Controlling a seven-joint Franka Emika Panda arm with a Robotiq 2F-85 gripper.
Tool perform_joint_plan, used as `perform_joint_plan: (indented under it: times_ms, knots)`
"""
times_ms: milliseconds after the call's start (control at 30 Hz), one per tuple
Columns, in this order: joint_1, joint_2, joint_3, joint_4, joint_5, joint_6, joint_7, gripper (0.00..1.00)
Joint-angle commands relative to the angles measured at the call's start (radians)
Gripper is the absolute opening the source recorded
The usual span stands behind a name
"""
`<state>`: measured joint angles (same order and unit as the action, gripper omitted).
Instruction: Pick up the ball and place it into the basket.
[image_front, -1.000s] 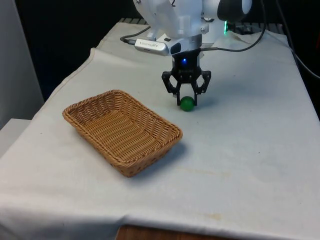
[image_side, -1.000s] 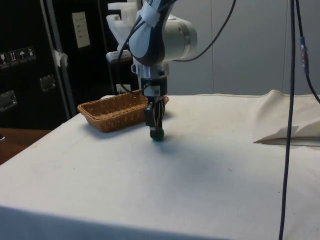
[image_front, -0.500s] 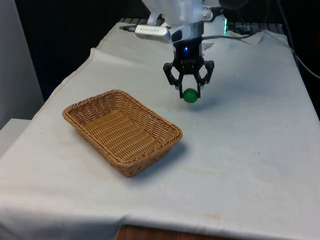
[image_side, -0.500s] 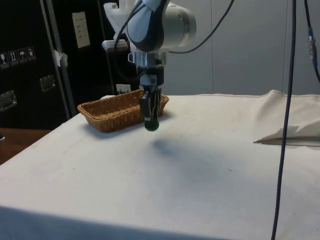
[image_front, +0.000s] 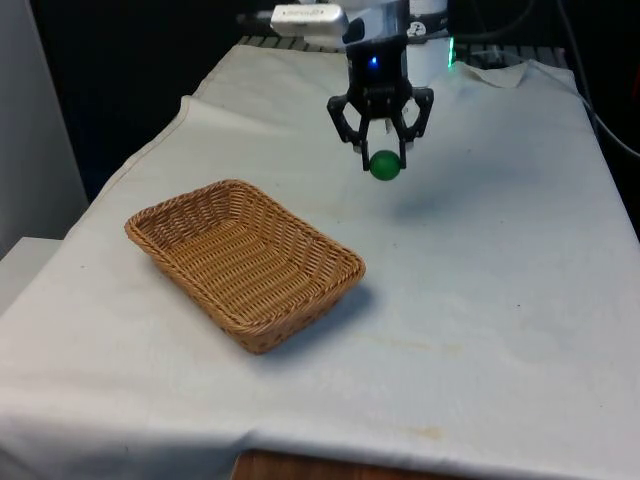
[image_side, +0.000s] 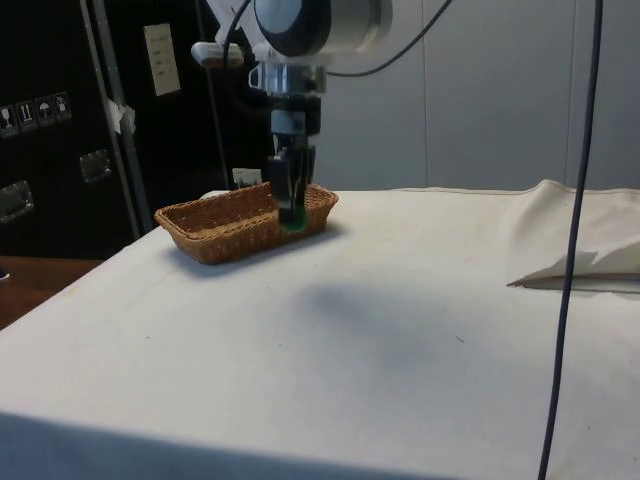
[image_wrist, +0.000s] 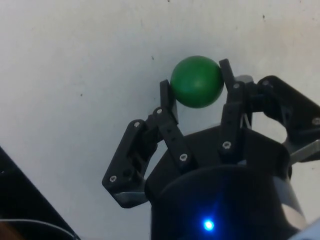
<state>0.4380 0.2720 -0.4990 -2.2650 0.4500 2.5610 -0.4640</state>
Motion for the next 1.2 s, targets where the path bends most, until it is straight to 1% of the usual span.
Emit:
perform_joint_plan:
  times_ms: [0, 200, 233, 267, 500, 533, 567, 600, 667, 767, 800, 833, 900, 933, 967, 1067, 1100, 1133, 1167]
  knots:
    - [0.006, -0.012, -0.013, 0.005, -0.031, -0.018, 0.029, 0.01]
    - [0.004, -0.057, -0.019, 0.022, -0.072, -0.059, 0.07, 0.01]
    - [-0.001, -0.056, -0.01, 0.016, -0.051, -0.047, 0.051, 0.01]
    - [0.003, -0.061, -0.019, 0.026, -0.077, -0.066, 0.075, 0.01]
    - [0.0, -0.075, -0.031, 0.071, -0.094, -0.126, 0.096, 0.01]
    - [-0.001, -0.075, -0.028, 0.073, -0.079, -0.121, 0.082, 0.01]
    - [0.0, -0.075, -0.035, 0.087, -0.097, -0.145, 0.098, 0.01]
    - [-0.001, -0.075, -0.037, 0.096, -0.096, -0.155, 0.098, 0.01]
    - [-0.001, -0.072, -0.041, 0.112, -0.093, -0.174, 0.096, 0.01]
    - [-0.009, -0.06, -0.041, 0.139, -0.07, -0.201, 0.079, 0.01]
    - [-0.004, -0.069, -0.045, 0.131, -0.08, -0.191, 0.085, 0.01]
    - [-0.01, -0.056, -0.041, 0.145, -0.063, -0.205, 0.075, 0.01]
    - [-0.015, -0.047, -0.043, 0.16, -0.05, -0.218, 0.065, 0.01]
    - [-0.019, -0.035, -0.046, 0.175, -0.032, -0.228, 0.051, 0.01]
    - [-0.019, -0.035, -0.046, 0.175, -0.032, -0.228, 0.051, 0.01]
    - [-0.023, -0.007, -0.061, 0.21, 0.004, -0.257, 0.02, 0.01]
    - [-0.014, -0.01, -0.064, 0.2, -0.01, -0.238, 0.032, 0.01]
    - [-0.024, 0.0, -0.065, 0.219, 0.012, -0.264, 0.012, 0.01]
    - [-0.025, 0.006, -0.07, 0.227, 0.019, -0.271, 0.006, 0.01]
